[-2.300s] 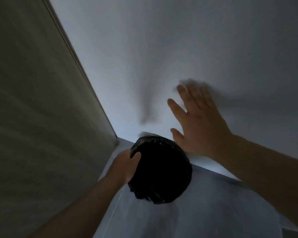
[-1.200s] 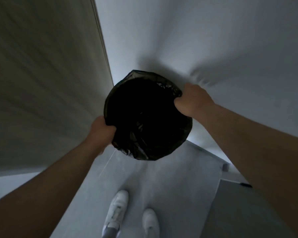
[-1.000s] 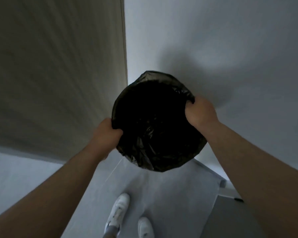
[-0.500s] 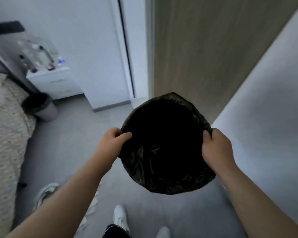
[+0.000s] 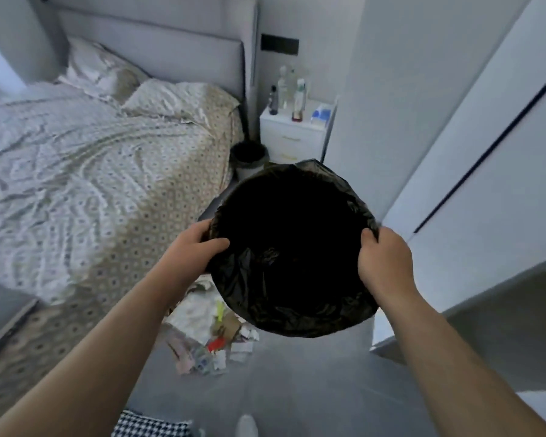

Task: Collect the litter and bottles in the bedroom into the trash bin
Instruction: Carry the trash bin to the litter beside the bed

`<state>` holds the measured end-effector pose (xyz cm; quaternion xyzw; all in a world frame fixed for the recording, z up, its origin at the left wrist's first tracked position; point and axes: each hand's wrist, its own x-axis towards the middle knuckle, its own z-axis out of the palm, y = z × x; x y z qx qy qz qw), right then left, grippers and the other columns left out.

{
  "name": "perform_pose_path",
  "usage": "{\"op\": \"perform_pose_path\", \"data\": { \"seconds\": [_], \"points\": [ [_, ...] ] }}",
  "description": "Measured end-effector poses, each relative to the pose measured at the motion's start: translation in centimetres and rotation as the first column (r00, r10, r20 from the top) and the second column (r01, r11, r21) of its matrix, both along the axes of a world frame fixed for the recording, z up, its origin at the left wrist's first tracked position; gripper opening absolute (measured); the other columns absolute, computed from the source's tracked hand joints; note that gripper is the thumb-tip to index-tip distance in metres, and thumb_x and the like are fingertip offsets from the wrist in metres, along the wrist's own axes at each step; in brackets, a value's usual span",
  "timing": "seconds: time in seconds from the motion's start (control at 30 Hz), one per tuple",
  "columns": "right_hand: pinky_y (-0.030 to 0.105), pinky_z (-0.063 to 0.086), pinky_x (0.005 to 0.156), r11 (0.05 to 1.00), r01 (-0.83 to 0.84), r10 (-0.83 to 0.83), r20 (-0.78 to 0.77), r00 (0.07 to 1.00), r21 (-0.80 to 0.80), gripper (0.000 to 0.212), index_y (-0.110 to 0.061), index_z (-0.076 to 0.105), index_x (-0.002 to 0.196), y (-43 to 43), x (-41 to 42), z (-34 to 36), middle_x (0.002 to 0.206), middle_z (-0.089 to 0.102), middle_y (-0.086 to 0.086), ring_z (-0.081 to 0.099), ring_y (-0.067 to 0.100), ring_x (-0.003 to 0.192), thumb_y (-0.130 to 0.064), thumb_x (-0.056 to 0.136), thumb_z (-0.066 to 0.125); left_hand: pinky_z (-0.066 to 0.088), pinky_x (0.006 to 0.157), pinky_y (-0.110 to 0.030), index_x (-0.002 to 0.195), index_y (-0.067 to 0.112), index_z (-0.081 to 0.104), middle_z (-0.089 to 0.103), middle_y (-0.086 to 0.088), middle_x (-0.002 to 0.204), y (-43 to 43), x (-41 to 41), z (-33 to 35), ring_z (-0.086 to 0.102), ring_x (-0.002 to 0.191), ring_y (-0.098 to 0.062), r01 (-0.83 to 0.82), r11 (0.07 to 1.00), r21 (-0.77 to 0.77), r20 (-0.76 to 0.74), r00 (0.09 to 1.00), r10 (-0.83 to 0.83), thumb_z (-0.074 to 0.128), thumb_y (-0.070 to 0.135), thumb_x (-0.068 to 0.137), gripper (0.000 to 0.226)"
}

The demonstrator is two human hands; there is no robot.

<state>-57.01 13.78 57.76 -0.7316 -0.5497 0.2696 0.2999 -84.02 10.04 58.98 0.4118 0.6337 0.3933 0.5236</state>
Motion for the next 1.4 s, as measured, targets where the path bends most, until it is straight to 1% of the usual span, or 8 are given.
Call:
{"op": "perform_pose_path", "data": {
  "seconds": [0.17,0.5,0.6,0.73,0.87,1.0,1.17,1.4],
  "points": [
    [0.032,0.03,0.052,0.997,-0.078,0.078,-0.006,0.997,0.009,0.038,-0.014,0.038,0.062,4.5,-7.1,-0.2,0.067,0.048,0.004,0.045,0.02,0.062,-0.025,0.098,0.039,0.054,0.064,-0.029,0.094,0.023,0.065,0.071,-0.004,0.09,1.7,-6.1,0.0,0.069,0.08,-0.019,-0.151,0.988,-0.005,-0.026,0.988,0.151,0.053,0.004,0.089,0.023],
    [0.033,0.032,0.054,0.961,-0.254,0.253,-0.024,0.967,-0.111,0.035,-0.007,0.047,0.074,17.1,-15.8,-3.3,0.077,0.053,0.01,0.052,0.028,0.07,-0.029,0.099,0.039,0.041,0.063,-0.032,0.084,0.006,0.059,0.056,-0.011,0.074,9.8,-12.3,-1.0,0.054,0.068,-0.022,-0.335,0.935,-0.118,-0.225,0.926,0.303,0.047,-0.002,0.078,0.016],
    [0.034,0.031,0.055,0.936,-0.325,0.32,-0.059,0.946,-0.138,0.035,-0.003,0.048,0.077,20.3,-18.8,-3.3,0.076,0.052,0.013,0.051,0.029,0.068,-0.029,0.1,0.039,0.037,0.06,-0.031,0.093,-0.004,0.055,0.05,-0.013,0.076,12.0,-14.4,0.1,0.049,0.067,-0.021,-0.411,0.902,-0.132,-0.26,0.892,0.368,0.045,-0.002,0.078,0.018],
    [0.033,0.024,0.05,0.894,-0.417,0.406,-0.097,0.909,-0.161,0.034,-0.009,0.041,0.069,22.9,-22.8,-2.3,0.069,0.044,0.008,0.041,0.023,0.06,-0.024,0.1,0.04,0.03,0.054,-0.028,0.081,0.006,0.054,0.043,-0.009,0.068,13.2,-17.5,1.5,0.039,0.059,-0.019,-0.513,0.851,-0.113,-0.287,0.837,0.467,0.044,-0.003,0.079,0.014],
    [0.033,0.021,0.05,0.871,-0.467,0.454,-0.114,0.884,-0.153,0.034,-0.01,0.038,0.068,25.6,-26.9,-1.5,0.066,0.04,0.006,0.038,0.022,0.059,-0.022,0.099,0.04,0.037,0.058,-0.03,0.078,0.013,0.058,0.049,-0.009,0.071,14.6,-20.9,2.2,0.046,0.064,-0.021,-0.55,0.83,-0.098,-0.287,0.814,0.505,0.045,-0.002,0.079,0.02],
    [0.033,0.027,0.052,0.892,-0.428,0.416,-0.106,0.903,-0.147,0.03,-0.005,0.049,0.078,28.1,-30.4,-1.7,0.074,0.049,0.009,0.047,0.028,0.069,-0.025,0.099,0.04,0.034,0.057,-0.029,0.068,0.015,0.05,0.043,-0.003,0.064,17.1,-24.4,1.8,0.041,0.059,-0.019,-0.529,0.844,-0.086,-0.284,0.825,0.489,0.044,-0.003,0.079,0.022],
    [0.033,0.026,0.051,0.924,-0.341,0.329,-0.09,0.94,-0.172,0.032,-0.009,0.042,0.071,30.3,-35.3,-3.8,0.07,0.044,0.007,0.042,0.023,0.063,-0.024,0.1,0.04,0.04,0.056,-0.029,0.075,0.017,0.058,0.05,-0.002,0.066,21.3,-30.7,0.1,0.046,0.061,-0.019,-0.424,0.9,-0.098,-0.283,0.879,0.384,0.045,-0.001,0.08,0.023],
    [0.033,0.026,0.053,0.979,-0.031,0.034,0.011,0.999,-0.203,0.037,-0.014,0.033,0.063,31.6,-44.1,-8.4,0.065,0.037,0.003,0.039,0.023,0.06,-0.025,0.099,0.04,0.042,0.06,-0.033,0.087,0.017,0.064,0.056,-0.006,0.075,28.3,-41.7,-5.2,0.05,0.068,-0.022,-0.183,0.971,-0.152,-0.234,0.961,0.145,0.044,-0.001,0.078,0.029]
  ]
}}
